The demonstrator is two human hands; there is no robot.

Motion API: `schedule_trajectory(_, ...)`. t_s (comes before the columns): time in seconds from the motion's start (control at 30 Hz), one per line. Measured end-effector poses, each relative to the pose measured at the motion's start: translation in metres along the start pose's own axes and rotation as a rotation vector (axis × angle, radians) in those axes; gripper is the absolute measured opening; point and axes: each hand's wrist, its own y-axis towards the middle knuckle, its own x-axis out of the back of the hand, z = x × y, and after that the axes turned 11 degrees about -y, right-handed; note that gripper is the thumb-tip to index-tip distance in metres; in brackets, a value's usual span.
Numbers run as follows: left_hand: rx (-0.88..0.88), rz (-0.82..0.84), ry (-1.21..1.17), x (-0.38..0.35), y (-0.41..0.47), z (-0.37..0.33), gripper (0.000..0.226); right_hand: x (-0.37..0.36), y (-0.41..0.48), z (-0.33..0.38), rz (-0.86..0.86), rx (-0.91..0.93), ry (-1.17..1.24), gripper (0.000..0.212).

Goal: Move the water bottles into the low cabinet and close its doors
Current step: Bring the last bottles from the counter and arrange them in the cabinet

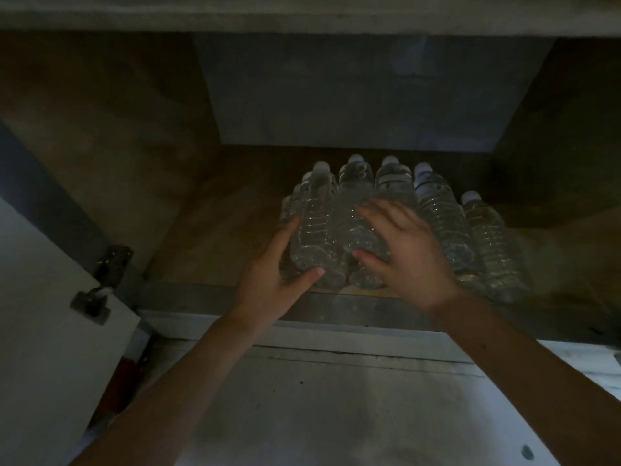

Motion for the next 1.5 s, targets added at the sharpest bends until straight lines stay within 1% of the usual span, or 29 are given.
schedule_trajectory(0.07,-0.003,0.006,0.004,0.0,0.003,0.0,0.074,0.0,0.006,-0.003,0.097,-0.018,-0.021,0.067)
schedule_trajectory(0.1,-0.011,0.004,0.009,0.001,0.004,0.0,0.072,0.001,0.008,-0.003,0.108,-0.016,-0.021,0.067)
schedule_trajectory(0.23,-0.023,-0.025,-0.016,0.002,0.007,-0.004,0.065,0.007,0.007,0.002,0.026,-0.036,0.07,0.054)
schedule_trajectory(0.3,-0.016,-0.02,-0.028,0.002,0.007,-0.006,0.064,0.008,0.006,0.002,0.011,-0.034,0.079,0.052)
schedule_trajectory(0.8,-0.003,-0.031,0.017,0.001,0.01,-0.01,0.062,0.009,-0.015,0.009,-0.031,0.0,0.124,0.049)
schedule_trajectory(0.97,0.011,0.0,0.027,0.001,0.007,-0.013,0.065,0.006,-0.016,0.003,-0.013,-0.001,0.161,0.051)
schedule_trajectory(1.07,-0.025,-0.01,0.15,-0.001,0.008,-0.02,0.072,0.015,-0.02,-0.01,-0.013,-0.055,0.21,0.056)
schedule_trajectory(1.17,-0.164,-0.013,0.221,-0.007,0.013,-0.031,0.072,0.031,-0.024,-0.033,-0.035,-0.163,0.198,0.053)
schedule_trajectory(1.23,-0.226,0.011,0.258,-0.016,0.019,-0.039,0.07,0.04,-0.029,-0.049,-0.053,-0.239,0.201,0.049)
schedule_trajectory(1.3,-0.265,0.047,0.305,-0.027,0.025,-0.05,0.068,0.045,-0.035,-0.061,-0.047,-0.306,0.201,0.045)
schedule_trajectory(1.4,-0.307,0.134,0.372,-0.045,0.034,-0.063,0.067,0.047,-0.046,-0.071,0.011,-0.363,0.207,0.053)
schedule_trajectory(1.5,-0.336,0.222,0.462,-0.062,0.046,-0.07,0.067,0.046,-0.053,-0.079,0.054,-0.408,0.272,0.056)
